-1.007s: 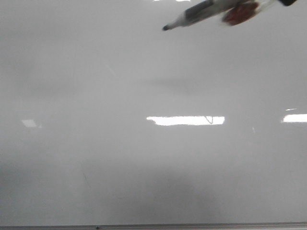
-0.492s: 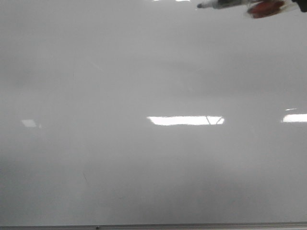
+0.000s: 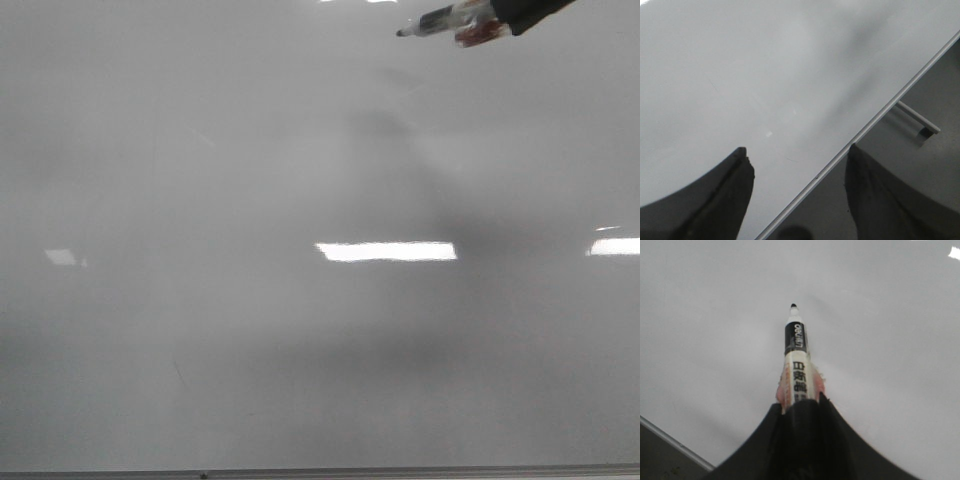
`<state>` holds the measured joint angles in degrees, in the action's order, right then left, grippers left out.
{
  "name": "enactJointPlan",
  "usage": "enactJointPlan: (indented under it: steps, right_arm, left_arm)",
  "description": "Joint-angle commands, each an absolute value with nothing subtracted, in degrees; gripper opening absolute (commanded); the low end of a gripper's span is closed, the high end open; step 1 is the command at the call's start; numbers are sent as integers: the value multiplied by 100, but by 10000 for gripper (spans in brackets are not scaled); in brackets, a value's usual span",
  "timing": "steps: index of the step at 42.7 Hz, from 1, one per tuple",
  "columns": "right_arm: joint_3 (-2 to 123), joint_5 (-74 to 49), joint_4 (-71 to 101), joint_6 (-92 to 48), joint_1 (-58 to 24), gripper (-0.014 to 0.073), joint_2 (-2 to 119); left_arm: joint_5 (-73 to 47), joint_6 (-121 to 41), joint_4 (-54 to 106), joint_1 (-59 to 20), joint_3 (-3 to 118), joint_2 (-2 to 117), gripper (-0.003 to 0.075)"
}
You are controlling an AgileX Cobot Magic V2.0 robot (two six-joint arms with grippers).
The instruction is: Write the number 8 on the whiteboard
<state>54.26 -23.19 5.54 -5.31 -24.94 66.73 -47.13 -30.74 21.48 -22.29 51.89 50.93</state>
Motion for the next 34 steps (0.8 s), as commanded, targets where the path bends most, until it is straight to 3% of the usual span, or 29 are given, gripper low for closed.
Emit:
enactJointPlan:
  steps: [1, 19, 25, 34]
  right_arm:
    - [5804, -1732, 504, -598, -2467, -59, 6812]
    - [6285, -1727, 498, -603, -2310, -59, 7748]
    - [6350, -2349, 404, -690, -2499, -59, 7990]
    - [6028, -2994, 152, -438, -2160, -59, 7744]
  left_arm:
    - [-4361, -3020, 2328, -2210, 5345, 5072, 405]
    - [-4361, -3020, 2328, -2210, 5345, 5072, 405]
    - [-4361, -3020, 2328, -2210, 5345, 5072, 405]
    - [-4361, -3020, 2328, -2210, 5345, 5072, 405]
